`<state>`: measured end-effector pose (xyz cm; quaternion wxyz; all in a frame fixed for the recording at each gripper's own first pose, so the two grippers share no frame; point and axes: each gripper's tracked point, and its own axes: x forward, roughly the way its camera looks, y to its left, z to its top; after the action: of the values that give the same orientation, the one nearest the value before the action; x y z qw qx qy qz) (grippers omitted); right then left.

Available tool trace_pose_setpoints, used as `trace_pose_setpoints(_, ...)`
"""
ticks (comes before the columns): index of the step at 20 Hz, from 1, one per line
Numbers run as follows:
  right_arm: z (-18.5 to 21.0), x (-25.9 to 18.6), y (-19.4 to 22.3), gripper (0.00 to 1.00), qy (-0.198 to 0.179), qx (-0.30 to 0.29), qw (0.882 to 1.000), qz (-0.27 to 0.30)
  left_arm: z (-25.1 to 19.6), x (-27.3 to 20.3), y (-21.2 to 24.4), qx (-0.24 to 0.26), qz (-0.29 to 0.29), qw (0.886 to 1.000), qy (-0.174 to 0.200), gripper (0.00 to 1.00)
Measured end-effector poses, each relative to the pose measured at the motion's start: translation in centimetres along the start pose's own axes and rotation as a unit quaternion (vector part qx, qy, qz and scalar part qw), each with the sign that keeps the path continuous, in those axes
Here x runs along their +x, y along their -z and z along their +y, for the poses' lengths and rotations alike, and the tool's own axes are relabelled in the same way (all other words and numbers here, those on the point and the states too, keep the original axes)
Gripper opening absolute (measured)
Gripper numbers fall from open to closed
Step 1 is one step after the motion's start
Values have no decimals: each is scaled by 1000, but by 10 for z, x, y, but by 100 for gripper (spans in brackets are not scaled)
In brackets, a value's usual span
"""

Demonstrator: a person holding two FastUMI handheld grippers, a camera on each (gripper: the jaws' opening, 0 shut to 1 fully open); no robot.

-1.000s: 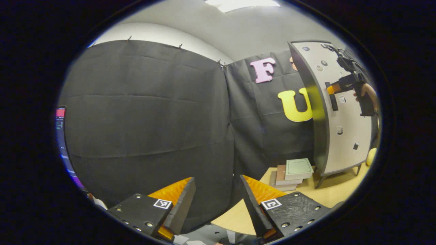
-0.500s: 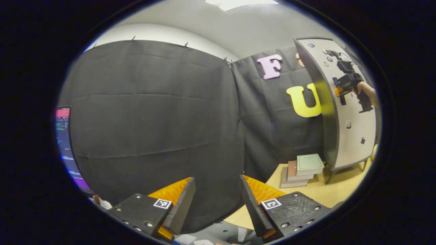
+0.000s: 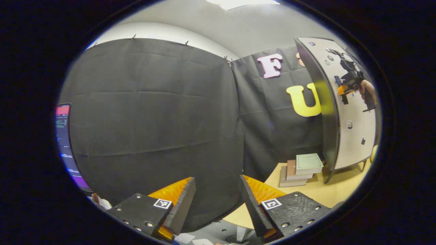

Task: Open the cabinet door with the right hand, grasp the bottle in the cabinet with the left hand and place it on the coaster, then close the cabinet door with the right hand.

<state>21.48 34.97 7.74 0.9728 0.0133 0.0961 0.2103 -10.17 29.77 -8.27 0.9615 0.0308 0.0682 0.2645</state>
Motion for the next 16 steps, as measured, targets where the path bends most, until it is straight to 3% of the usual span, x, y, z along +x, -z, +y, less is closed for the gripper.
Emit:
trace_pose_setpoints(7, 7, -30, -12, 17, -67, 7, 998, 11, -49, 1, -18, 5, -19, 998, 55, 77)
trace_pose_setpoints(16, -1, -36, -11, 15, -108, 15, 994, 23, -110, 24, -24, -6, -23, 991, 135, 77)
